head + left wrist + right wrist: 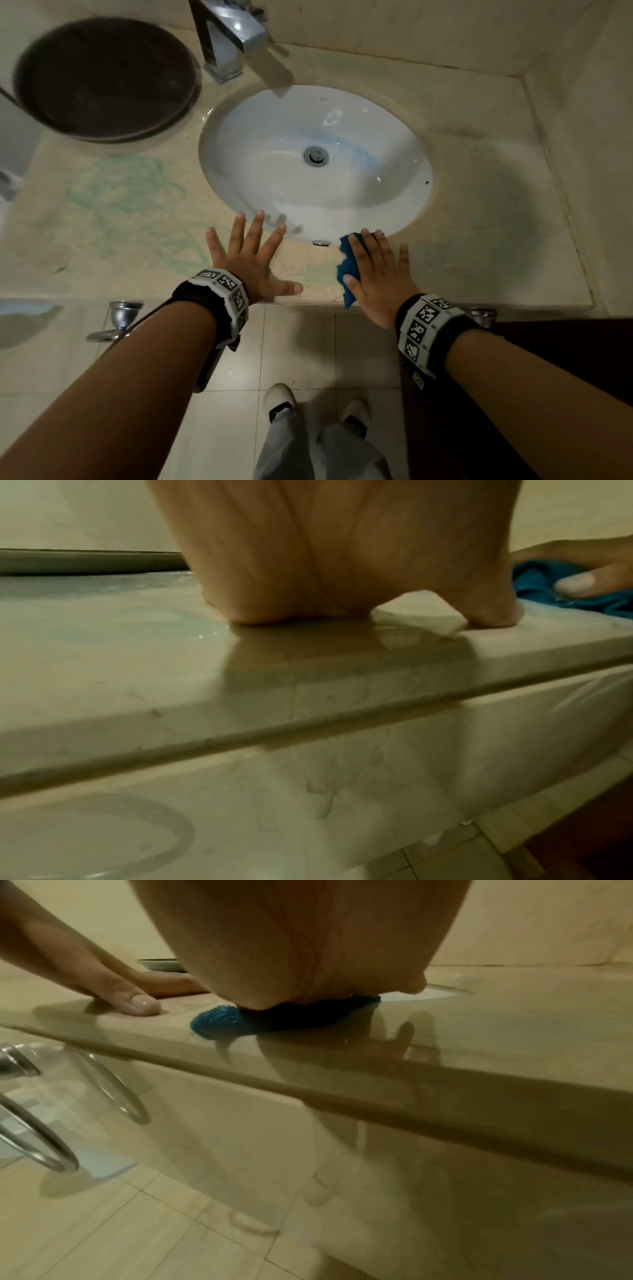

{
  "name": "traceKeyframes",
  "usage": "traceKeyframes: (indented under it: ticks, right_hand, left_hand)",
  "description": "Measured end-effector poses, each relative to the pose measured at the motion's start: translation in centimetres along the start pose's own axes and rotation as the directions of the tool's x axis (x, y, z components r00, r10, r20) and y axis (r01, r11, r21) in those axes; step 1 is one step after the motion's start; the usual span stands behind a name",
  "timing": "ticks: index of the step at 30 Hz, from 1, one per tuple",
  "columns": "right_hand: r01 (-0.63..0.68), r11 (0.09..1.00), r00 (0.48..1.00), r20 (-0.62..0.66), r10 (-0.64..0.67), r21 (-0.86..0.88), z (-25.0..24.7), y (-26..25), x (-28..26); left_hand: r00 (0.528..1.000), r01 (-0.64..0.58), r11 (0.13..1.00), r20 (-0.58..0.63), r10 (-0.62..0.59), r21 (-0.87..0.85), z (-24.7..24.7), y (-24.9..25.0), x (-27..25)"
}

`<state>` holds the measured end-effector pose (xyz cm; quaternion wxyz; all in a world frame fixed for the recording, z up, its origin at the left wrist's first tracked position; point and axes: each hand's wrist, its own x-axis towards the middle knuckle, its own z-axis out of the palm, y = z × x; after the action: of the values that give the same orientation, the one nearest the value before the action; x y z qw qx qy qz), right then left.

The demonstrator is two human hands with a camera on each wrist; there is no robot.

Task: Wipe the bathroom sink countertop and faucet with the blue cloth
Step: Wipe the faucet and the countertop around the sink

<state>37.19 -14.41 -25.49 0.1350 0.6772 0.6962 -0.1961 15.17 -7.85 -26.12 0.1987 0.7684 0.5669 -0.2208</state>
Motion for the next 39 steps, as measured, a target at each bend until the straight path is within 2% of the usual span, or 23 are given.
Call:
traceKeyframes:
  ticks: [5,19,22,24,28,30,33,35,39]
  right_hand:
    - [-0.007,0.999,1.000,0.002,0.007,0.038,-0.7,-1.7,1.4]
    - [-0.023,1.000,0.998,0.061,0.024,-0.015,-2.0,-3.7,3.8]
    - [-0.039,0.999,0.996,0.080,0.037,0.031,-2.4,-4.4,4.6]
    - [-0.049,0.994,0.998,0.050,0.044,0.098,-2.7,-4.7,5.2]
    - [-0.076,0.951,0.989,-0.099,0.111,0.301,-3.8,-4.2,5.9]
    - [-0.058,0.942,0.981,-0.158,0.115,0.330,-4.0,-3.2,5.2]
    - [-0.010,0.958,0.972,-0.222,0.076,0.285,-3.7,-1.7,2.7]
    - [0.022,0.970,0.980,-0.196,0.026,0.241,-3.2,-1.0,0.7]
    - [0.042,0.977,0.998,-0.052,-0.032,0.210,-1.5,0.3,-1.9]
  left_hand:
    - [1.000,-0.004,1.000,-0.009,0.004,0.005,0.2,-0.1,0.1]
    - [1.000,-0.010,1.000,0.013,0.010,0.018,0.1,0.1,0.2]
    - [1.000,-0.016,1.000,0.013,0.015,0.023,0.1,0.0,0.3]
    - [1.000,-0.022,1.000,0.008,0.022,0.016,0.2,-0.1,0.2]
    - [1.000,-0.029,1.000,0.006,0.029,0.011,0.3,-0.3,0.3]
    - [1.000,-0.027,1.000,0.011,0.027,0.012,0.3,-0.2,0.3]
    - [1.000,-0.018,1.000,-0.004,0.018,0.015,0.3,-0.2,0.3]
    - [1.000,-0.014,1.000,0.000,0.014,0.011,0.3,-0.2,0.3]
    - [1.000,-0.002,1.000,0.022,0.001,0.010,0.0,0.0,0.2]
